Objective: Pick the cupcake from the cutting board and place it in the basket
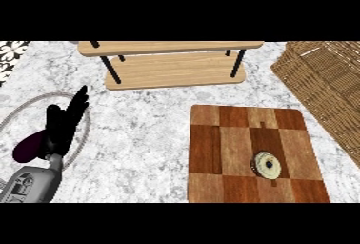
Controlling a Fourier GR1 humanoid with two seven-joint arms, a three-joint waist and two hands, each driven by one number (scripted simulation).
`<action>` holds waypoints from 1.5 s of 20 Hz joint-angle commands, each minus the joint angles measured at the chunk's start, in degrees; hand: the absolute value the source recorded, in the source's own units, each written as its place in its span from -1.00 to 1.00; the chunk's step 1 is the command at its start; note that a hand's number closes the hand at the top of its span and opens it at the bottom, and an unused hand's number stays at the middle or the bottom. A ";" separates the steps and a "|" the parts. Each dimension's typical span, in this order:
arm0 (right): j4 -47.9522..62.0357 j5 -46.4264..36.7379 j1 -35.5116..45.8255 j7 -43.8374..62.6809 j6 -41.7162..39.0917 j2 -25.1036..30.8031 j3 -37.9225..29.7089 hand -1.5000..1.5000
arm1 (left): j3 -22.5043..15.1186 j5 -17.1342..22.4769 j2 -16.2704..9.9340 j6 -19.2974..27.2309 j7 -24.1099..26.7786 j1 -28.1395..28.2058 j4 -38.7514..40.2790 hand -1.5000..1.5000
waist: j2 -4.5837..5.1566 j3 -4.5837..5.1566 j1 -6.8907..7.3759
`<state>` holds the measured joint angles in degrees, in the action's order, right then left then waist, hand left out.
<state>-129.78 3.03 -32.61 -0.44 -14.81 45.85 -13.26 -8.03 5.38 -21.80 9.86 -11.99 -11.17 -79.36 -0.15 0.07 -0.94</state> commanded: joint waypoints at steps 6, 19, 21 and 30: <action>-1.89 -8.94 0.46 2.16 0.57 -11.89 -0.20 -1.00 | 3.35 -0.55 -0.98 -4.25 1.68 1.59 0.10 0.00 | 0.04 -0.06 0.63; 15.18 -25.07 13.63 -3.16 -1.06 -22.84 10.03 -1.00 | 5.37 -4.97 2.98 -5.14 0.04 -0.14 -0.13 0.00 | 0.17 -0.08 0.94; 12.46 -24.57 13.52 -1.12 -2.28 -23.66 9.29 -1.00 | 8.36 -2.57 0.70 -8.62 -2.77 -2.39 -0.39 0.00 | 0.13 -0.07 0.85; 16.65 -36.75 13.52 -5.20 2.47 -31.43 16.46 -1.00 | 8.14 -7.85 5.43 -6.80 0.47 -3.47 3.62 0.00 | 0.14 -0.07 0.63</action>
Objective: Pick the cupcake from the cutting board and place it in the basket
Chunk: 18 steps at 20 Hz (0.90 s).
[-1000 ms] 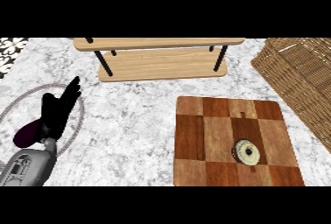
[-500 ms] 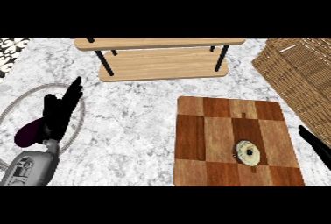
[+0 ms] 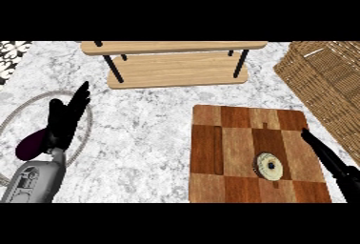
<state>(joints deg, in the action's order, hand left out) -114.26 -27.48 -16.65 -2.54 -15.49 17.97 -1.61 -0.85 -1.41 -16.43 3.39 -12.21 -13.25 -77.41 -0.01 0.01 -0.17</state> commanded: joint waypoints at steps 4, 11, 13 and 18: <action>7.50 -4.22 6.09 -0.49 0.55 -4.04 1.53 -1.00 | 1.78 -1.17 2.09 -1.50 2.52 1.99 0.31 0.00 | 0.01 -0.01 0.13; 5.37 -8.59 6.82 3.72 0.15 -7.48 4.97 -1.00 | 3.13 -3.03 1.99 -2.74 -0.25 2.86 -3.41 0.00 | -0.01 0.00 0.11; 16.24 -4.61 10.68 -3.67 -0.03 -4.22 -1.29 -1.00 | 1.33 -4.31 4.82 -0.42 -1.76 1.28 -2.54 0.00 | 0.05 -0.03 0.20; 8.07 -8.54 7.85 3.21 -1.56 -7.75 3.43 -1.00 | 4.74 -3.95 3.38 -3.77 0.53 -0.56 0.87 0.00 | 0.00 0.00 0.00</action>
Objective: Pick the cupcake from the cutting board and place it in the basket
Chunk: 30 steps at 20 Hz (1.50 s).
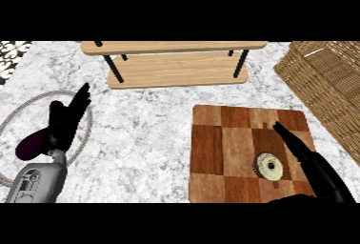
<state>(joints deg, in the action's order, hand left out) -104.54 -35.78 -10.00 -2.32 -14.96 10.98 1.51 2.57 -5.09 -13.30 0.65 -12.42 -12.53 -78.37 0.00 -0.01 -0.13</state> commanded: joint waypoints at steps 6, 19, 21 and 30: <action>6.87 -4.21 2.91 -0.49 2.60 -3.34 2.35 -1.00 | 0.55 -1.91 1.21 -1.19 -2.09 -0.59 -1.55 0.00 | -0.01 0.01 0.05; 11.06 -10.63 2.98 -9.77 9.02 0.42 2.01 1.00 | 0.84 -3.36 3.19 -0.87 -2.14 -1.95 -0.45 0.00 | 0.00 0.01 -0.11; 14.63 -13.15 7.24 -8.22 11.39 -1.98 3.27 1.00 | 3.00 -2.61 1.82 -1.83 0.33 -3.00 2.96 0.00 | 0.05 0.01 0.01; 12.07 -27.48 8.92 -4.85 6.20 6.96 9.37 1.00 | 2.36 -2.10 1.94 -3.30 -0.26 0.39 -0.48 0.00 | 0.09 0.13 0.87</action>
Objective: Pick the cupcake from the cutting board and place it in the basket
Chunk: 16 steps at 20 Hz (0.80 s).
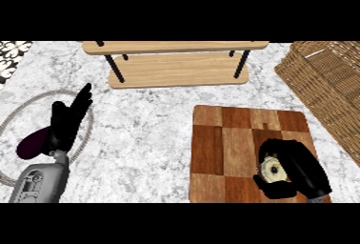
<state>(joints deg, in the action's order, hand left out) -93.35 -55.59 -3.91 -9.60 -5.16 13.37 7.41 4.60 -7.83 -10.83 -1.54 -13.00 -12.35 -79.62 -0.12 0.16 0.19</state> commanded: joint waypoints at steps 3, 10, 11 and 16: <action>1.74 -14.53 6.29 4.75 -8.70 7.45 8.39 1.00 | -0.56 0.24 0.63 -0.63 0.44 -0.56 0.77 0.00 | 0.23 -0.02 0.90; -11.99 -2.23 4.72 5.37 -19.08 2.24 4.07 1.00 | -0.38 -1.45 0.51 0.98 0.26 0.71 -0.60 0.00 | -0.12 -0.11 -0.93; -12.06 -0.80 8.16 7.89 -22.09 0.12 3.30 1.00 | 0.99 0.50 -1.43 -1.51 1.10 3.35 -2.29 0.00 | -0.11 -0.11 -0.19; -23.98 13.19 6.69 10.82 -26.27 -5.97 -4.22 1.00 | 0.96 -0.38 0.14 0.76 0.04 0.07 0.12 0.00 | -0.30 -0.10 -1.57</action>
<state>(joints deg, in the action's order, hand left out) -109.87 -51.52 2.71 -1.59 -26.94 12.00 7.68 5.65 -7.67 -11.15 -1.72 -12.91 -12.41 -79.28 -0.23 0.06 -0.80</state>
